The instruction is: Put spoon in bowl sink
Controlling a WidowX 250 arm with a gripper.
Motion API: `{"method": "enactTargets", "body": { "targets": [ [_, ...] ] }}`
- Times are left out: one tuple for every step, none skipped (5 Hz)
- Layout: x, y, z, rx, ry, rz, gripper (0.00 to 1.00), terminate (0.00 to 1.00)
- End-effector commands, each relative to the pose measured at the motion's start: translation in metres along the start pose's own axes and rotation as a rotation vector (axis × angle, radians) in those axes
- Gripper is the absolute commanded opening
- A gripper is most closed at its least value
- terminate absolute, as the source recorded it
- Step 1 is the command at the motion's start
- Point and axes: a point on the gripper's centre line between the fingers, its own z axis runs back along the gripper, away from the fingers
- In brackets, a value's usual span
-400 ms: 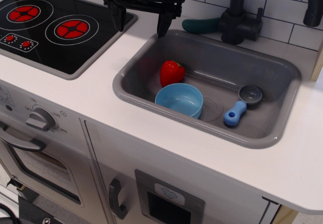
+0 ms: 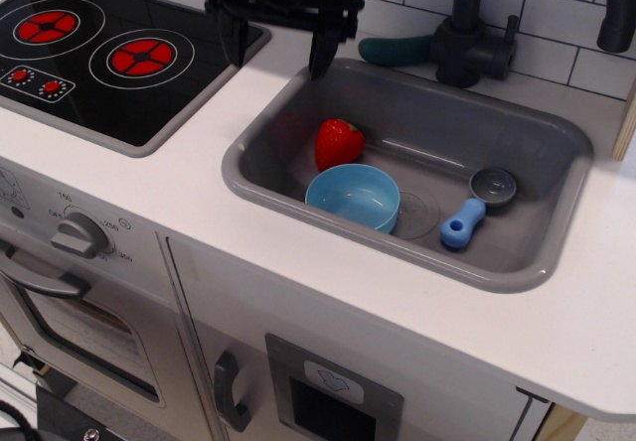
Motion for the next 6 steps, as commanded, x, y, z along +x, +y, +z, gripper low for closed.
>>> {"method": "enactTargets", "body": {
  "targets": [
    [-0.016,-0.045,0.012,-0.124,0.004,-0.212,1.0,0.0],
    [-0.032,-0.066,0.013,-0.202,0.023,-0.318,1.0,0.0],
    [-0.042,-0.083,0.013,-0.207,0.019,-0.368,1.0,0.0],
    [-0.045,-0.096,0.007,-0.22,0.055,-0.396,1.0,0.0],
    [-0.045,-0.111,0.0,-0.239,0.081,-0.442,1.0,0.0],
    [-0.047,-0.124,-0.008,-0.26,0.108,-0.462,1.0,0.0]
  ]
}}
